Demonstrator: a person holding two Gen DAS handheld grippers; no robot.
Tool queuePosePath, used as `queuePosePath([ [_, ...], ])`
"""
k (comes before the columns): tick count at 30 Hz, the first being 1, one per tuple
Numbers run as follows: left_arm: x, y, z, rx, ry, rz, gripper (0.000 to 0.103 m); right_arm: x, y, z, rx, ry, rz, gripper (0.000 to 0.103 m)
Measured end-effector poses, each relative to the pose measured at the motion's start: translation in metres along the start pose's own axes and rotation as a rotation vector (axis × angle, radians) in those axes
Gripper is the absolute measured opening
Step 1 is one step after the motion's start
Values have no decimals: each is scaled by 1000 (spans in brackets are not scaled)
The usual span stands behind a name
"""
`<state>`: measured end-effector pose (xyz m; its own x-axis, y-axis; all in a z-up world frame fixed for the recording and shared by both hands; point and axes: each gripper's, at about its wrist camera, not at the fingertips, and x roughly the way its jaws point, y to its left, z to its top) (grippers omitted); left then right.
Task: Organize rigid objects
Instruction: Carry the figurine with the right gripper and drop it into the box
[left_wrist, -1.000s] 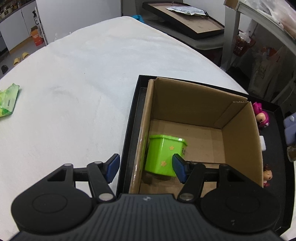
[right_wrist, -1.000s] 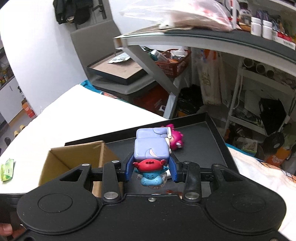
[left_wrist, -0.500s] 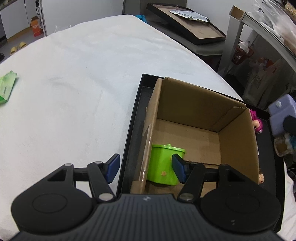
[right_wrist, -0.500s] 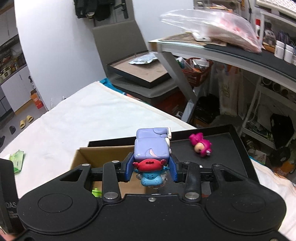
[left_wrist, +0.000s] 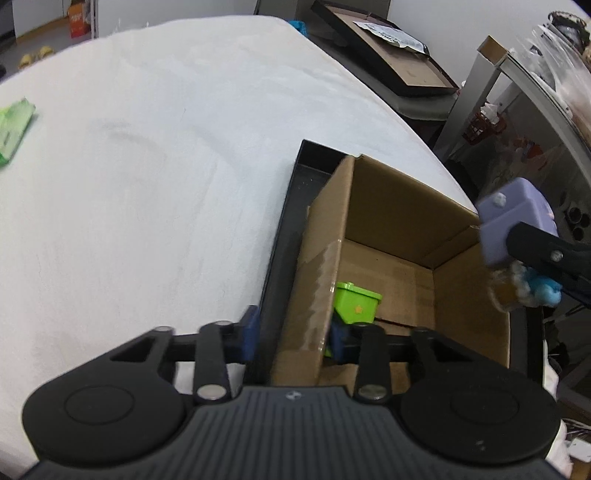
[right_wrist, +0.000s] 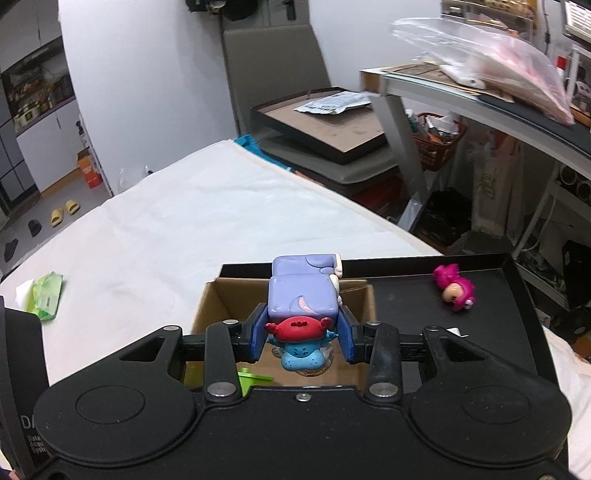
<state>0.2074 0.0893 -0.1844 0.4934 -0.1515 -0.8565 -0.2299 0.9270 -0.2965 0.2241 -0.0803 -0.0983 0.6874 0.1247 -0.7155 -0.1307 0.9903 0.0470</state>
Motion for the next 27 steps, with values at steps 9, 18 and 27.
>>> queuePosePath([
  [9,1,6,-1,-49,9,-50,19,12,25,2,-37,22,7,38],
  [18,0,7,1,-67,11,-61,20,-1,34,15,-83,-54,16,50],
  [27,0,6,0,-56,4,-53,20,-16,10,5,-82,-53,-38,67],
])
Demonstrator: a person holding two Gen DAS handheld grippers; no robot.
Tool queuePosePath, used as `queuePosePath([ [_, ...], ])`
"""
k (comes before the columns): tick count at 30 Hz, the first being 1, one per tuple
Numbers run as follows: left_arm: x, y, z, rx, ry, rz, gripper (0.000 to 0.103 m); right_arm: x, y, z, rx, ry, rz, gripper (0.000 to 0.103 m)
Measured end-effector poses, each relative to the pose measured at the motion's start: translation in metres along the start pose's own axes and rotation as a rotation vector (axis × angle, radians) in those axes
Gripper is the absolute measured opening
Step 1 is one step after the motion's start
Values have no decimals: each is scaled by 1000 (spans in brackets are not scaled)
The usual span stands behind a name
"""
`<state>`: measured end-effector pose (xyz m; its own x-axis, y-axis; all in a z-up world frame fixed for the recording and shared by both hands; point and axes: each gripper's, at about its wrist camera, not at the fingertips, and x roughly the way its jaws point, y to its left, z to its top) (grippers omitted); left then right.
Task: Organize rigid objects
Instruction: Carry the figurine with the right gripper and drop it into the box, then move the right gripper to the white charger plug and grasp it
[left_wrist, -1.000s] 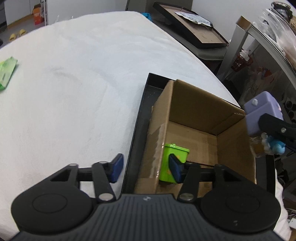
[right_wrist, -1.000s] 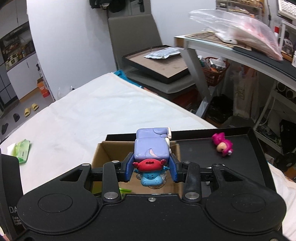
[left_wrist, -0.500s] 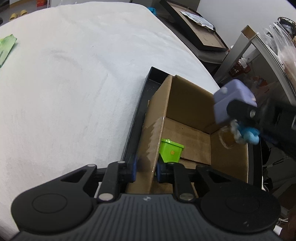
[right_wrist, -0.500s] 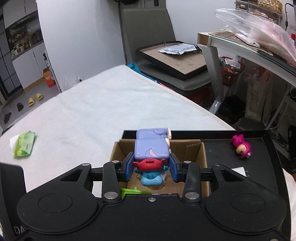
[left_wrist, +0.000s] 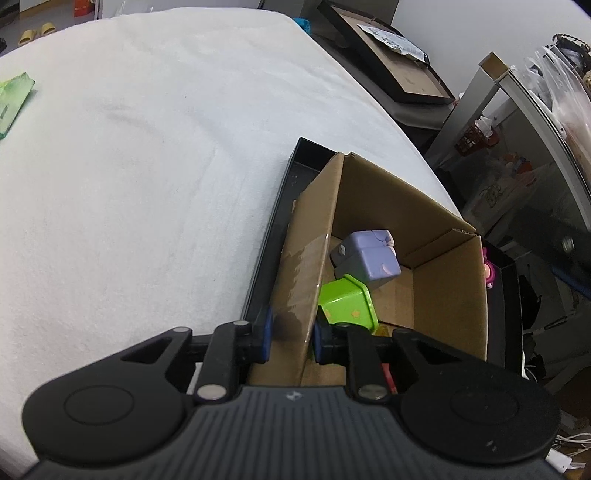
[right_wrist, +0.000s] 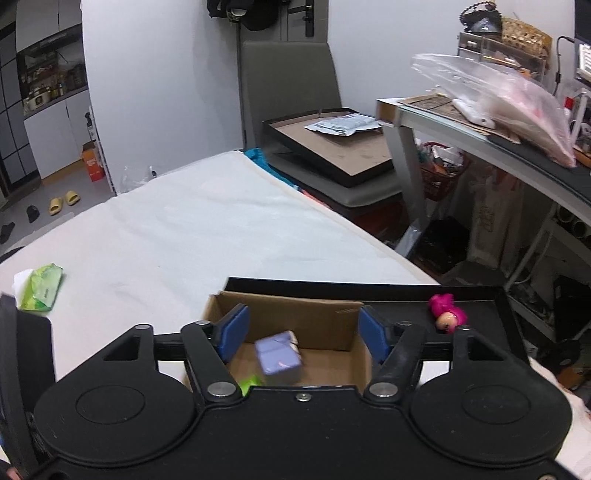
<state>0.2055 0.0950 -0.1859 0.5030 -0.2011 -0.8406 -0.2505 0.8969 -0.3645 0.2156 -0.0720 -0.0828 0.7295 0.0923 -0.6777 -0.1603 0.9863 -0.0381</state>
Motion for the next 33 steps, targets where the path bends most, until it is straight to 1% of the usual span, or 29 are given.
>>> queuePosePath([
  [6,-2,-2,-1,1,-11,10,19,-9,-21,-9,19,-7,-31,76],
  [9,-3,-5,-2,17,-22,26,19,-11,-31,-14,25,-9,-42,78],
  [13,-4,-9,-5,40,-36,50,20,-12,-46,-20,38,-15,-49,83],
  [16,-4,-10,-6,39,-42,60,20,-8,-58,-25,48,-16,-50,84],
  [19,-4,-15,-8,67,-53,85,20,-3,-67,-28,36,-15,-41,84],
  [22,-5,-19,-11,102,-69,121,21,2,-75,-31,14,-17,-42,85],
  [23,-3,-22,-11,117,-60,139,21,4,-79,-33,17,-20,-35,86],
  [25,-3,-26,-9,135,-51,156,21,9,-89,-36,42,-17,-30,86],
  [27,-5,-31,-6,152,-63,172,22,13,-98,-41,78,-16,-22,86],
  [31,-7,-45,-5,191,-58,198,24,17,-115,-53,123,-41,-27,86],
  [33,-5,-52,-5,204,-41,220,27,21,-124,-60,151,-40,-43,86],
])
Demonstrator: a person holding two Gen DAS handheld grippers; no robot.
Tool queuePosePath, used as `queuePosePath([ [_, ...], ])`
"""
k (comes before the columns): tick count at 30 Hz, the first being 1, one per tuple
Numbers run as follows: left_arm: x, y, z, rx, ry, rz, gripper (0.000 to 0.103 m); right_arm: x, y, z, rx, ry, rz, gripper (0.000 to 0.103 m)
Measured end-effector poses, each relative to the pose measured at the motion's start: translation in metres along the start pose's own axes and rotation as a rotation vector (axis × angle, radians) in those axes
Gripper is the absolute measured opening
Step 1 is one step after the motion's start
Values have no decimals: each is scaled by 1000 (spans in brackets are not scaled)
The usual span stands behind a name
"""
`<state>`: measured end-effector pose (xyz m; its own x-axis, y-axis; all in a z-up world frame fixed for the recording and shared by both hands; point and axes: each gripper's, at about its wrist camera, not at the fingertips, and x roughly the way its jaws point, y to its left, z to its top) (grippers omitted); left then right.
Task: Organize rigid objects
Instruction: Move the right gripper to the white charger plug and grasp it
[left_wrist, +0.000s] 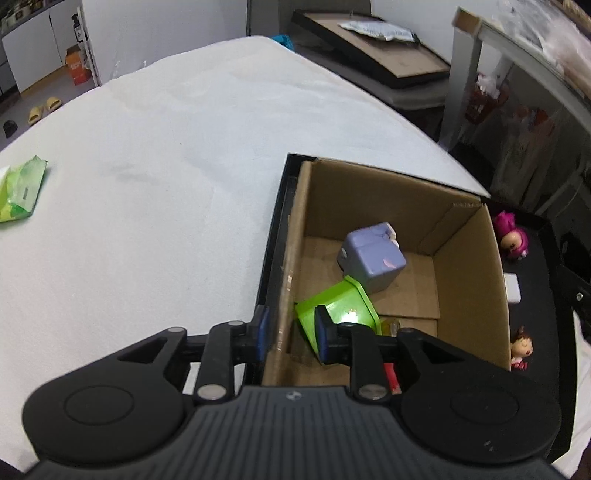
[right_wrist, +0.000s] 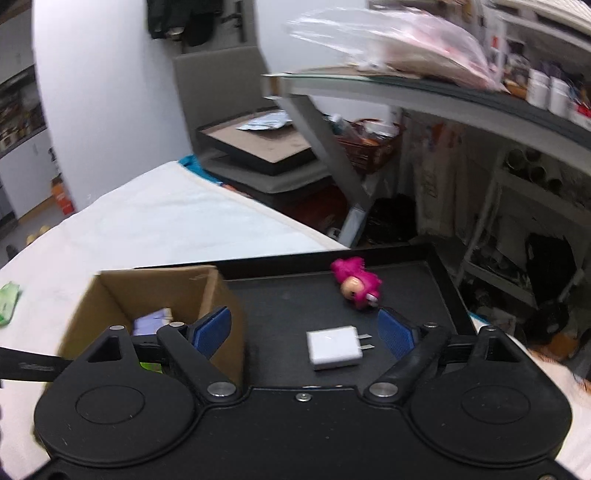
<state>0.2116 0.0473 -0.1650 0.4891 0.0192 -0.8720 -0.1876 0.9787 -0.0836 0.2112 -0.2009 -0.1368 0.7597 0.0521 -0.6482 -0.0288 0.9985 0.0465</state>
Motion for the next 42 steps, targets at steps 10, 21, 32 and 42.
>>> queuePosePath([
  [10,2,-21,3,9,4,104,44,27,-37,-7,61,35,14,85],
  [21,13,-44,20,39,31,232,51,71,-37,-12,70,133,105,86],
  [32,30,-69,36,85,101,336,54,102,-31,-26,-2,215,60,61],
  [42,25,-77,31,100,89,371,56,87,-35,-26,13,220,97,61],
])
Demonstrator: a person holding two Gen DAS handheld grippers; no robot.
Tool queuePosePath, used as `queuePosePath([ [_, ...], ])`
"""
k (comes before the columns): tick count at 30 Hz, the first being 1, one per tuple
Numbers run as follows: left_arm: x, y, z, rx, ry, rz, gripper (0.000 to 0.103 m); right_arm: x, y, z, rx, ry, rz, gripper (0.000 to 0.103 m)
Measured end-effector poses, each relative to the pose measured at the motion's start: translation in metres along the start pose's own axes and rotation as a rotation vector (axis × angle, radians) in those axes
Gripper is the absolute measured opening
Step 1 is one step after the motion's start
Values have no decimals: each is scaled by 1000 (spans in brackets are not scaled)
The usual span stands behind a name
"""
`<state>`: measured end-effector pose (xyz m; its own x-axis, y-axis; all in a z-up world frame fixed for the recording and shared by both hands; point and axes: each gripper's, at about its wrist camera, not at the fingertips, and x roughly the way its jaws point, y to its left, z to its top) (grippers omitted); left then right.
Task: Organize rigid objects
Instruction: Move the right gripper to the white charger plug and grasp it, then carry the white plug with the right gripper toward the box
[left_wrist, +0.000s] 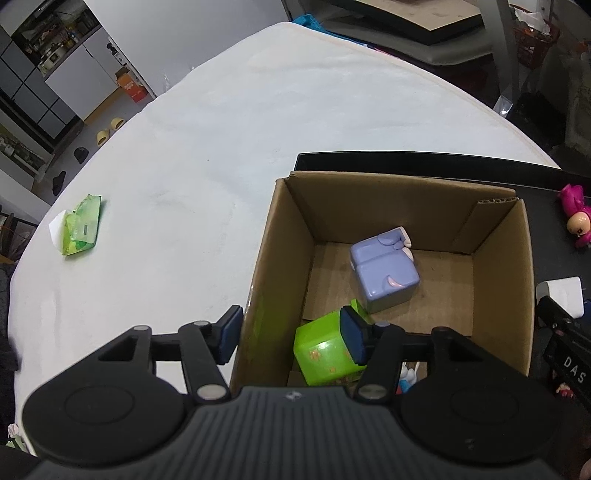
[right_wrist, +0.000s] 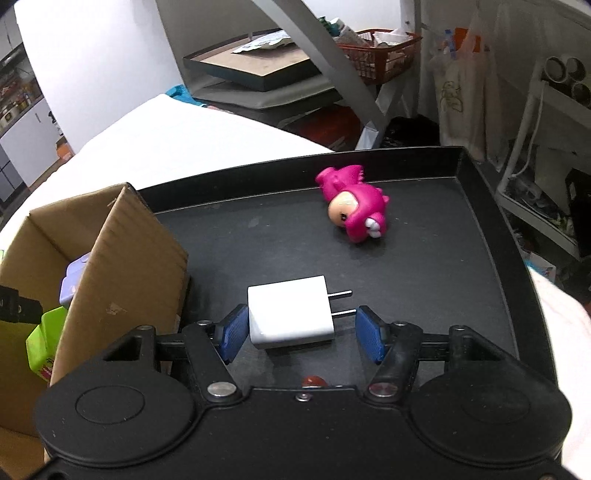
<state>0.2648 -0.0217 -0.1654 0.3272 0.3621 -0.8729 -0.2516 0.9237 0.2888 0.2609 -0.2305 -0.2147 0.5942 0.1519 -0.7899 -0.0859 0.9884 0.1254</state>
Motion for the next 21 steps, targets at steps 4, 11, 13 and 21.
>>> queuePosePath([
  [4,-2,4,-4,9,-6,-19,57,-4,-6,3,29,3,-28,61],
  [11,-3,12,-10,11,-14,-62,57,-26,-6,9,64,-40,-63,61],
  [13,-4,16,-11,4,-14,-81,57,-34,-7,12,80,-56,-60,61],
  [21,-4,22,-23,28,-31,-124,57,-66,9,21,76,-103,-74,61],
])
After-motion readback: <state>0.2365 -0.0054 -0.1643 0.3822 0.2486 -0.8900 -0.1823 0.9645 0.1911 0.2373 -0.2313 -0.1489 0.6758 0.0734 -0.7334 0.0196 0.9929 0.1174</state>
